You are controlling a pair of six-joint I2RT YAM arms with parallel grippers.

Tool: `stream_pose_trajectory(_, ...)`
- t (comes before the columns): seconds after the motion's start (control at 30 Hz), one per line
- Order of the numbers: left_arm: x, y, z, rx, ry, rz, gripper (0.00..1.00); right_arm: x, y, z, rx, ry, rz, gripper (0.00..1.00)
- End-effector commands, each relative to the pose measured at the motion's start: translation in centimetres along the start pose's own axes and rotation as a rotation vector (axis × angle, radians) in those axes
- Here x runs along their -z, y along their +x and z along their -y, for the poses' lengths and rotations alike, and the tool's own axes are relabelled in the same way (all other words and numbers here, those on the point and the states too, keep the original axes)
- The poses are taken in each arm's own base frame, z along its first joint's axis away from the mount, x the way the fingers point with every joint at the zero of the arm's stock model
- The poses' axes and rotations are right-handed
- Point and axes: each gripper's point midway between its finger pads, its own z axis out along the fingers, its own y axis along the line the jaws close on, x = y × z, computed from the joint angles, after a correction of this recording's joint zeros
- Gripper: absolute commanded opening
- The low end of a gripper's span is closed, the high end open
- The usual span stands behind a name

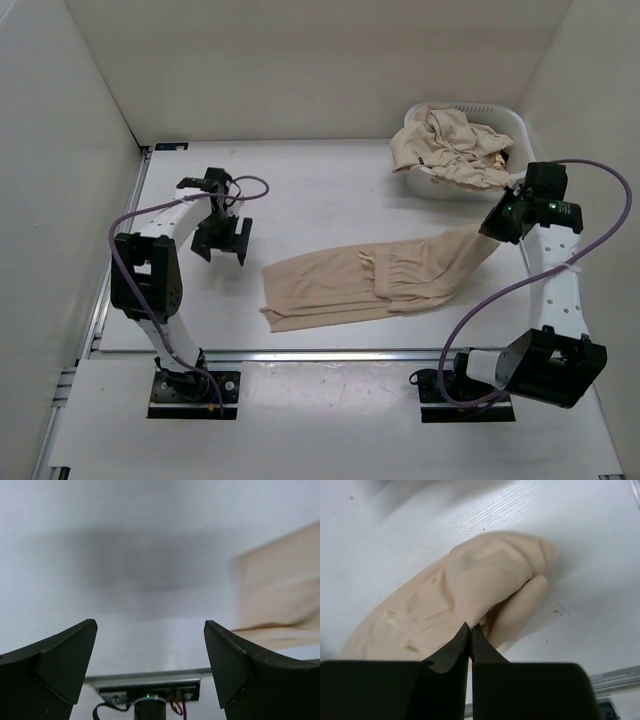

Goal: Fold and stack the trousers
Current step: Fold the trousers

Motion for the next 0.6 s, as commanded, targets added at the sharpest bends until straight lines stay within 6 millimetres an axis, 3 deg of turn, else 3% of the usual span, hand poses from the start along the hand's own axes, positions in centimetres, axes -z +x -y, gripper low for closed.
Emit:
stream_pose_trajectory(0.0,-2.2,3.7,-1.6,0.037,-0.024,-0.098,1.0,3.2,1.9,0.5,0.03,0.051,-0.106,0.0)
stream_pose_trajectory(0.03,-2.6,4.5,-1.6,0.037,-0.024,-0.12,1.0,3.8,1.7,-0.1,0.035,0.041,-0.101,0.0)
stream_pose_trajectory(0.07,-3.2,4.9,-1.6,0.052,-0.008,-0.133,1.0,5.2,1.1,-2.3,0.056,-0.006,-0.067,0.0)
stream_pose_trajectory(0.13,-3.5,5.4,0.2,0.061,0.099,-0.146,1.0,6.4,1.4,-5.3,0.084,-0.062,-0.054,0.0)
stream_pose_trajectory(0.17,-3.4,5.4,1.4,0.047,0.142,-0.146,1.0,6.7,3.2,-8.4,0.116,-0.101,-0.078,0.0)
stream_pose_trajectory(0.23,-3.0,5.2,4.7,0.027,0.284,-0.149,1.0,6.0,5.9,-11.6,0.171,-0.119,-0.125,0.0)
stream_pose_trajectory(0.27,-3.0,5.2,6.3,-0.006,0.326,-0.158,1.0,6.2,9.0,-14.5,0.237,-0.158,-0.169,0.0)
stream_pose_trajectory(0.3,-2.2,4.8,8.2,-0.022,0.409,-0.148,1.0,5.1,10.9,-15.2,0.277,-0.124,-0.219,0.0)
stream_pose_trajectory(0.43,-2.1,6.0,12.3,-0.085,0.522,-0.225,1.0,3.6,19.2,-18.6,0.464,-0.11,-0.34,0.0)
stream_pose_trajectory(0.57,-3.8,6.8,14.4,-0.134,0.532,-0.304,1.0,1.2,23.3,-21.0,0.586,-0.026,-0.386,0.0)
